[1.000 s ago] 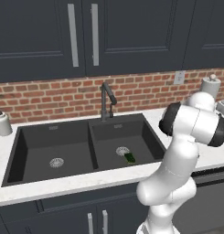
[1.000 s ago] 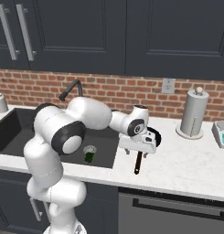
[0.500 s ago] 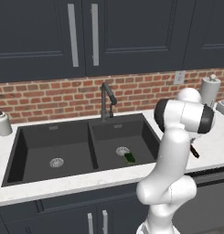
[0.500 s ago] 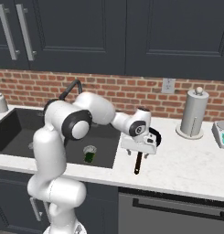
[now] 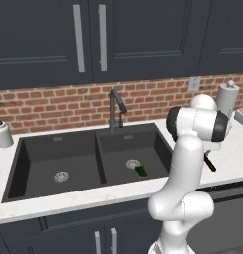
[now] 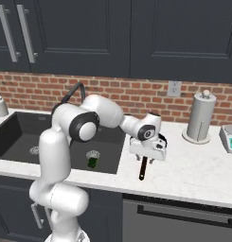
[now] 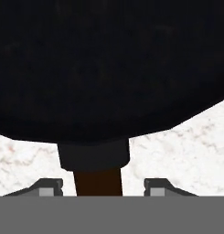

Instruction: Pick the pan and sponge and place them into the sink. Then turn on the water.

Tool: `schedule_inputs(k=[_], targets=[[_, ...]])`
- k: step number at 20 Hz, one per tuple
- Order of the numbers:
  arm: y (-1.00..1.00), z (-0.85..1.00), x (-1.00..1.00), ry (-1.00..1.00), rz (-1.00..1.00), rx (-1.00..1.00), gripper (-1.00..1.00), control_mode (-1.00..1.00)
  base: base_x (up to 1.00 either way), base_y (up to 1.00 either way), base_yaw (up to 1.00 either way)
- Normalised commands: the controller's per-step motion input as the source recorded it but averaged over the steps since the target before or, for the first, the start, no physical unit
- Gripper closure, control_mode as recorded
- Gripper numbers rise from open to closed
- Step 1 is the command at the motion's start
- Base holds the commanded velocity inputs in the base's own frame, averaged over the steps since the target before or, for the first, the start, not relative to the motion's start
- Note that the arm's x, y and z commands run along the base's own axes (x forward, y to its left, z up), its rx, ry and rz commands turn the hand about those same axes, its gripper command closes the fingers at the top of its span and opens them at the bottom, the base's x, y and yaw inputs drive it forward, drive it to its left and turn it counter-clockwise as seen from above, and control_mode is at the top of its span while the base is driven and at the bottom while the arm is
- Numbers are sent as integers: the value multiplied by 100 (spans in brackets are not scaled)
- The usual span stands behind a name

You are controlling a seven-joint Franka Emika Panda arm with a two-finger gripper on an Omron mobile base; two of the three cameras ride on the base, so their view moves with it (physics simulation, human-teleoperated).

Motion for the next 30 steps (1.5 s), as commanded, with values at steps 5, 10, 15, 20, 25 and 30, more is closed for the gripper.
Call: schedule_inputs(k=[5,10,15,20,25,30], targets=[[0,-8,9,0,0,0,100,-100,0,0,0],[0,0,2,0,0,0,100,-100,0,0,0],[27,7,1,-1,15,0,100,-100,0,0,0],[55,28,0,-7,29,0,100,-100,0,0,0],[73,22,0,-1,34,0,100,-100,0,0,0],[79,2,3,1,34,0,100,-100,0,0,0]])
